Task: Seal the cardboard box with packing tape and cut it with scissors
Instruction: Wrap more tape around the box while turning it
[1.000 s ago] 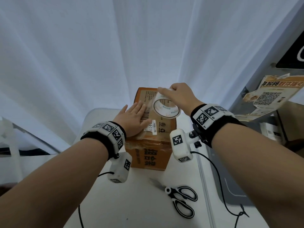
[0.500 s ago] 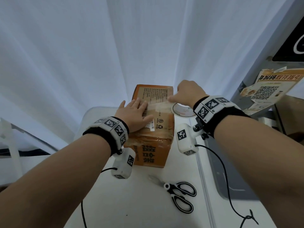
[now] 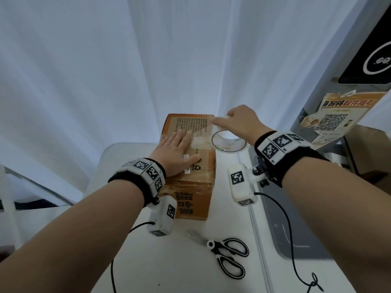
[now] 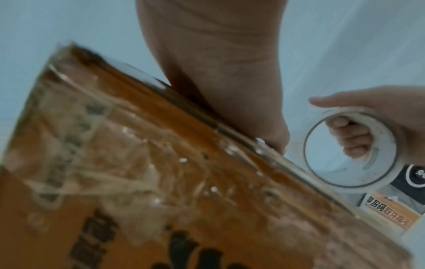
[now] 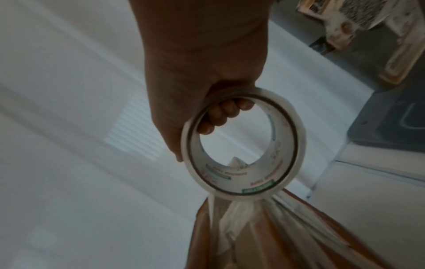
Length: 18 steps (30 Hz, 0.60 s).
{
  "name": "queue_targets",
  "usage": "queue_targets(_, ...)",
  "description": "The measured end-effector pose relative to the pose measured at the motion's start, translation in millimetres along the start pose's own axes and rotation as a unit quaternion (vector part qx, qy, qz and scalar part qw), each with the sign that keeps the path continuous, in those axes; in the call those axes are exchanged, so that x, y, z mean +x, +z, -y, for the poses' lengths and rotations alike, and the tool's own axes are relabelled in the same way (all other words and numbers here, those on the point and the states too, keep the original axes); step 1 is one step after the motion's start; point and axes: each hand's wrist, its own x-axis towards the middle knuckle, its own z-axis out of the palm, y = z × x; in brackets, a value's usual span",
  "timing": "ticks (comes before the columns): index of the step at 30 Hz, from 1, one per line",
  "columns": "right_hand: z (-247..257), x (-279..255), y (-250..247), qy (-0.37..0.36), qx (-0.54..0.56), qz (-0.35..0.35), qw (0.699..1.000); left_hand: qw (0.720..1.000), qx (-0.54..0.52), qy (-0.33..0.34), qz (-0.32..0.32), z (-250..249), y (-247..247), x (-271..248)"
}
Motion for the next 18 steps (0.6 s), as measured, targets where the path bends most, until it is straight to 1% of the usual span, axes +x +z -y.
queue_targets(3, 10.8, 5.2, -4.9, -0.011, -0.042, 0.011, 0.999, 1.000, -0.012, 0.002, 0.000, 7.4, 0.2, -5.7)
queue_targets(4, 8.5, 5.8, -5.9, -0.012, -0.074, 0.018, 0.997, 1.000, -0.009, 0.003, 0.001, 9.5, 0.1, -6.9)
queue_targets(6, -7.5, 5.4, -4.9, -0.004, -0.166, 0.043, 0.985, 1.000, 0.004, 0.006, 0.005, 11.6, -0.1, -6.6)
queue_targets(8, -33.7, 2.6, 1.5, 0.027, -0.210, 0.070, 0.975, 1.000, 0.024, 0.013, 0.010, 8.8, 1.2, -4.3)
queue_targets(11, -64.0, -1.3, 17.7, 0.073, -0.188, 0.082, 0.976, 0.999, 0.035, 0.014, 0.021, 2.2, -0.2, -1.1)
queue_targets(14, -69.8, -0.5, 31.8, 0.085, -0.175, 0.086, 0.977, 0.999, 0.016, 0.003, 0.028, -0.3, -3.5, 1.3)
queue_targets(16, -70.0, -0.8, 38.7, 0.091, -0.156, 0.081, 0.980, 0.999, 0.001, -0.016, 0.031, -1.6, -3.3, 2.5)
queue_targets(18, -71.2, -1.7, 46.3, 0.095, -0.136, 0.076, 0.983, 0.998, -0.011, -0.051, 0.037, -0.4, -2.0, 1.0)
